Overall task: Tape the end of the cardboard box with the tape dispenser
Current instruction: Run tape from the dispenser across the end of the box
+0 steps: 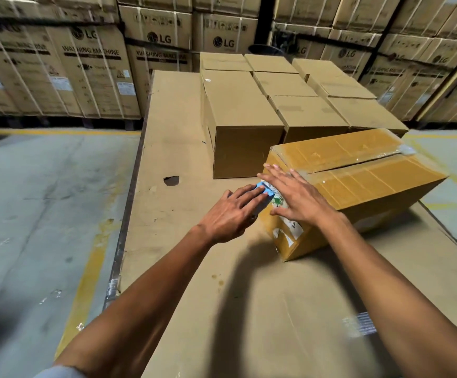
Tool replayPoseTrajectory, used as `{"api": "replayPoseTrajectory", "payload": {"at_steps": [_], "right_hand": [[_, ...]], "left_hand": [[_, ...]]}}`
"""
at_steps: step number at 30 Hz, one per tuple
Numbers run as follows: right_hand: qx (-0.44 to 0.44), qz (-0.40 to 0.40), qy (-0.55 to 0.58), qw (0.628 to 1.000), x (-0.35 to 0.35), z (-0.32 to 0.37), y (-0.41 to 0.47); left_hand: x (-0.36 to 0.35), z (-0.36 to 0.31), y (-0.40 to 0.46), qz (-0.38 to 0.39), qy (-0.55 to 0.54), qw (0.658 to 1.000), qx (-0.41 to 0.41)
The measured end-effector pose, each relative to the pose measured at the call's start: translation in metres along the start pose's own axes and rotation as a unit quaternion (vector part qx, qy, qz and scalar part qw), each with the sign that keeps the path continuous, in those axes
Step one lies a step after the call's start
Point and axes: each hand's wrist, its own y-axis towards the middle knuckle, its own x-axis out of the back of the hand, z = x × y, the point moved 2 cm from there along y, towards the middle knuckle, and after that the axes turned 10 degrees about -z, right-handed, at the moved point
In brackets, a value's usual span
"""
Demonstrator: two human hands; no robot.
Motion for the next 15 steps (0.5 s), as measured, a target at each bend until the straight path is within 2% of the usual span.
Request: {"api": "replayPoseTrajectory", "payload": {"at_steps": [2, 5, 12, 15], "right_hand": [[-0.025, -0.005, 0.109, 0.994, 0.005, 0.006, 0.001], [-0.089, -0.025, 0.258, 0.962, 0.016, 0.009, 0.002], [-0.111, 0.014, 0.346, 0.931, 0.024, 0.003, -0.001], [-0.131, 0.014, 0.402, 0.906, 0.016, -0.003, -0.003]], "left_hand": [[0.013, 0.001, 0.002, -0.010, 0.007, 1.000, -0.004], [0.027, -0.001, 0.002, -0.015, 0.025, 0.999, -0.023], [0.041, -0.010, 0.000, 0.019, 0.047, 0.997, -0.051], [0.047, -0.013, 0.002, 0.029, 0.032, 0.998, -0.046]]}}
